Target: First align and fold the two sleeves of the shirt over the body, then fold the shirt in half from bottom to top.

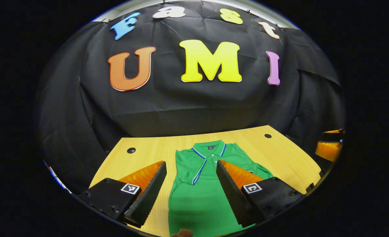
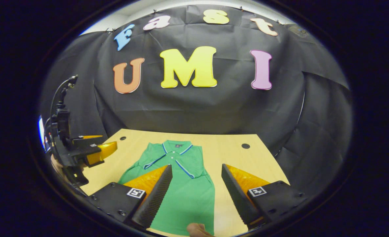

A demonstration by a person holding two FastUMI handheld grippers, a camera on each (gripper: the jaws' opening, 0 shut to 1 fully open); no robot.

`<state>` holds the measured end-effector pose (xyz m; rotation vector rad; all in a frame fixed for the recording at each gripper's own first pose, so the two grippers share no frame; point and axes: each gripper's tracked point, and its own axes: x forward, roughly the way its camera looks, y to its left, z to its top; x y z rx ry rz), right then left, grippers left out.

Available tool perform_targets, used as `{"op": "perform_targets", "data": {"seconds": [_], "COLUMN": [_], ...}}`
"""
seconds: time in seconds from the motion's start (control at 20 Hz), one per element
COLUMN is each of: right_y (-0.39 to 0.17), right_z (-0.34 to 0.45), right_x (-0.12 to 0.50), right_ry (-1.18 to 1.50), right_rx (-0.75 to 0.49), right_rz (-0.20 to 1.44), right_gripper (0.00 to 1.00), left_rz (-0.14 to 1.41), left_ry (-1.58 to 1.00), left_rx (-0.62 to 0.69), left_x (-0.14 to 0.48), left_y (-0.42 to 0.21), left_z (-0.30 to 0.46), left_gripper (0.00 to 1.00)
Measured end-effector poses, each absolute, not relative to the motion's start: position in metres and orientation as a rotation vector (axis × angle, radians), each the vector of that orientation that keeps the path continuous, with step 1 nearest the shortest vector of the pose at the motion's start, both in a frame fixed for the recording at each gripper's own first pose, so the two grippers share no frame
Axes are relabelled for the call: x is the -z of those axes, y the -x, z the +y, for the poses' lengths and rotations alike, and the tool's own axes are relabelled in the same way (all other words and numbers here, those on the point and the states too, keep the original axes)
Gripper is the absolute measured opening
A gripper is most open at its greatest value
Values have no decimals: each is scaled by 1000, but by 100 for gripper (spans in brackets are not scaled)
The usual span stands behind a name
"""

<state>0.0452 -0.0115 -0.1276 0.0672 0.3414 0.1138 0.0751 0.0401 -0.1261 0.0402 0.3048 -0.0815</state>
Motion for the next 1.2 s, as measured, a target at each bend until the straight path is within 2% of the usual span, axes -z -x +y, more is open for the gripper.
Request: {"op": "perform_targets", "data": {"seconds": [0.1,0.2,0.25,0.3,0.4,0.45,0.6,0.65,0.7,0.8,0.85,0.9,0.95,1.0,1.2], "right_y": [-31,-20,-15,-6,1,4,15,19,23,32,37,42,48,53,79], "right_z": [-14,-15,-14,-14,-12,-12,-5,-6,-11,-12,-14,-15,-15,-17,-23], "right_x": [120,131,139,157,175,183,215,227,245,280,295,309,324,334,382], "right_ry": [-51,-31,-23,-14,-8,-1,-7,-3,11,20,22,7,-9,-15,-56], "right_rx": [-129,-139,-148,-156,-168,-175,-225,-229,-214,-207,-198,-198,-196,-190,-159], "right_rz": [269,278,296,335,374,390,448,478,517,602,645,688,734,777,973], "right_gripper": [97,97,92,97,98,92,93,98,92,92,98,98,93,98,98], "left_rz": [291,309,336,389,443,464,538,577,609,695,734,771,807,836,995], "left_ry": [-22,-9,-4,1,3,-2,-20,-13,-5,1,-7,-8,-3,0,50], "left_rx": [39,24,19,5,-12,-11,-23,-19,-12,-14,-24,-22,-22,-23,-31], "left_x": [122,133,144,166,193,206,246,261,278,305,315,326,338,345,376], "left_y": [-32,-9,2,16,26,29,38,46,46,62,67,73,73,75,96], "left_z": [56,63,66,74,81,81,85,83,82,83,87,88,90,92,98], "left_gripper": [98,98,98,98,98,98,98,99,99,98,98,98,99,99,99]}}
